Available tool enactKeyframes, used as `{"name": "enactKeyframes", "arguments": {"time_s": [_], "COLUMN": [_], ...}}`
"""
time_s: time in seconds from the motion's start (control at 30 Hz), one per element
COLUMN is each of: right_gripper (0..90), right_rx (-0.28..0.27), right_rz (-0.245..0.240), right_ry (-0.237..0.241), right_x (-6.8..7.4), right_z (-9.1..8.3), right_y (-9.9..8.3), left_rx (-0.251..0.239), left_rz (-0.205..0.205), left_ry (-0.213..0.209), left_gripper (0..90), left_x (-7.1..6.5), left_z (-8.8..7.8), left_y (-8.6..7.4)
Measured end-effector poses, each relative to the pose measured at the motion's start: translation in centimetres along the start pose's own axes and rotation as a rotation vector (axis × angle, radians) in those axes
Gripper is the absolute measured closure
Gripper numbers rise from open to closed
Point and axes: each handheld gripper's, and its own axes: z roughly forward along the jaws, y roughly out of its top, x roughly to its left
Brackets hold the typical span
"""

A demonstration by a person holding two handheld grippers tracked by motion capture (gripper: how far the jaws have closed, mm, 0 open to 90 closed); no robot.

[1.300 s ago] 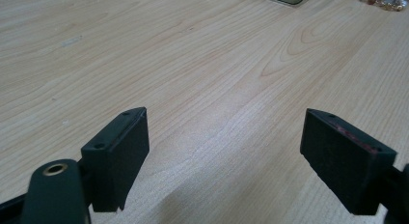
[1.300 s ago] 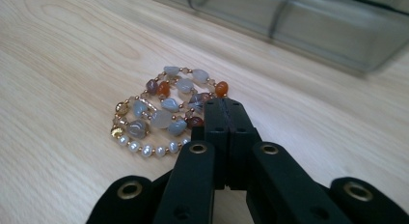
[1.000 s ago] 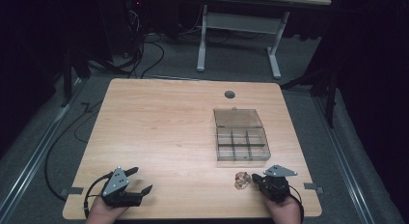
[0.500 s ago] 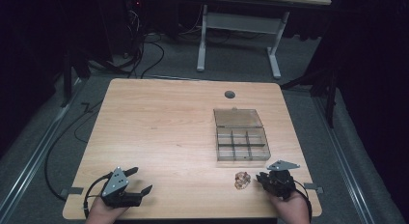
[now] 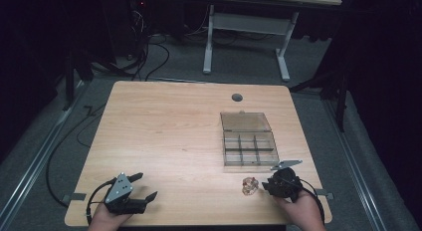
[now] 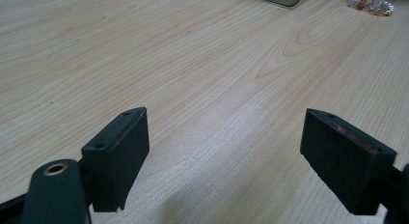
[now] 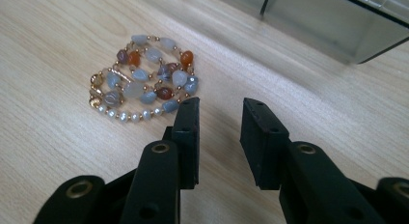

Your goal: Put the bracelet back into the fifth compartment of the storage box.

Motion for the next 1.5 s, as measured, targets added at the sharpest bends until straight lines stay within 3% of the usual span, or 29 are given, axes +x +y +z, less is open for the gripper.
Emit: {"name": "enactKeyframes", "arguments": {"time_s": [0.33,0.8,1.03,1.27,1.43,1.5], "right_gripper": [67.9,61.7,53.2,28.3,21.9,19.8], "right_rx": [0.121,0.242,0.292,0.313,0.319,0.329], "right_rz": [-0.024,-0.071,-0.088,-0.127,-0.159,-0.148], "right_ry": [0.012,0.024,0.041,0.076,0.083,0.083], "right_x": [-0.2,0.2,0.5,1.4,2.4,2.8], "right_z": [0.4,0.5,0.5,1.0,1.8,2.0], "right_y": [1.1,2.0,2.4,3.2,4.0,4.3], "left_rx": [0.000,0.002,0.003,0.000,-0.001,0.001], "left_rz": [0.002,0.000,-0.002,-0.002,-0.002,-0.002], "left_ry": [-0.001,-0.004,-0.004,-0.005,-0.006,-0.008], "left_gripper": [18.1,18.1,18.1,18.1,18.0,18.0], "left_x": [0.0,0.0,0.0,0.0,0.0,0.0], "left_z": [0.0,0.0,0.0,0.0,0.0,0.0], "left_y": [0.0,0.0,0.0,0.0,0.0,0.0]}}
